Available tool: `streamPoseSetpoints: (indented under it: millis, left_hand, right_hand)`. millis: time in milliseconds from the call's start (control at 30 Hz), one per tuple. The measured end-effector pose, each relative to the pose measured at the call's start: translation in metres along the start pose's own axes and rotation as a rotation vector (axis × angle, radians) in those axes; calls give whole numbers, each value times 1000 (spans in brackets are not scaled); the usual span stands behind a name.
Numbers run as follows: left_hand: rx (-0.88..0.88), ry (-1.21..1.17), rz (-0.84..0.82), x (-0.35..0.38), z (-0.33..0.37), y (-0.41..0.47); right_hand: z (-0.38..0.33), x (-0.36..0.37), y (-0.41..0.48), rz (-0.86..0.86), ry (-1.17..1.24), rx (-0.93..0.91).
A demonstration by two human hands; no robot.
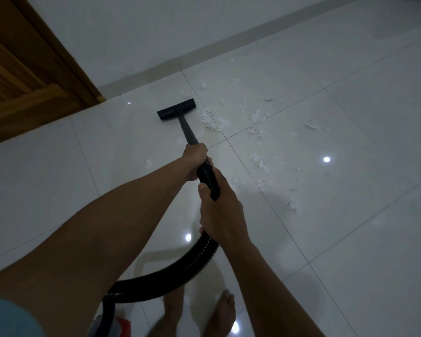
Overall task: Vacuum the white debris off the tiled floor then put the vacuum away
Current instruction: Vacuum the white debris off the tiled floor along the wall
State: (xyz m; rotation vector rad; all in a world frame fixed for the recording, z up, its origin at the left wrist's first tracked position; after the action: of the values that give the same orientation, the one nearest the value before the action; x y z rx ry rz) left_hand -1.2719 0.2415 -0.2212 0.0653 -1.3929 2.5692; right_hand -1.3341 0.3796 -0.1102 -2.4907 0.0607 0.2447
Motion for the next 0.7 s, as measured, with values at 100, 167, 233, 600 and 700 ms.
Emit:
streamPoseSetpoints:
  millis: [100, 167, 233, 600, 700]
  left_hand:
    - [-7, 39, 9, 6, -3, 2]
    - [-8, 66, 18, 9, -4, 3]
    - [-6, 75, 26, 11, -5, 5]
    - [-4, 77, 40, 19, -9, 2]
    - [-12, 62, 48, 20, -17, 1]
  right_hand:
    - [2, -7, 1, -18, -65, -4]
    - [2, -10, 0, -36, -92, -12]
    - [3, -13, 1, -47, -128, -22]
    - [10, -22, 4, -73, -145, -52]
    - [17, -25, 2, -77, -161, -36]
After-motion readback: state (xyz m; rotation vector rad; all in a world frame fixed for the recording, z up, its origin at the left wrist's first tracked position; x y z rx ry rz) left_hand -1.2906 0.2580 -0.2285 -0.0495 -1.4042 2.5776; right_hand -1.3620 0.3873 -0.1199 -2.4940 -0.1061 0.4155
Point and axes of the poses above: each hand's wrist, its own y-axis towards the middle knuckle, its own x-axis out of the palm, z = x × y, the point moved 9 cm from there along y, towards the middle knuckle, and after that the axes turned 10 degrees about -z, right-handed, at the moved point
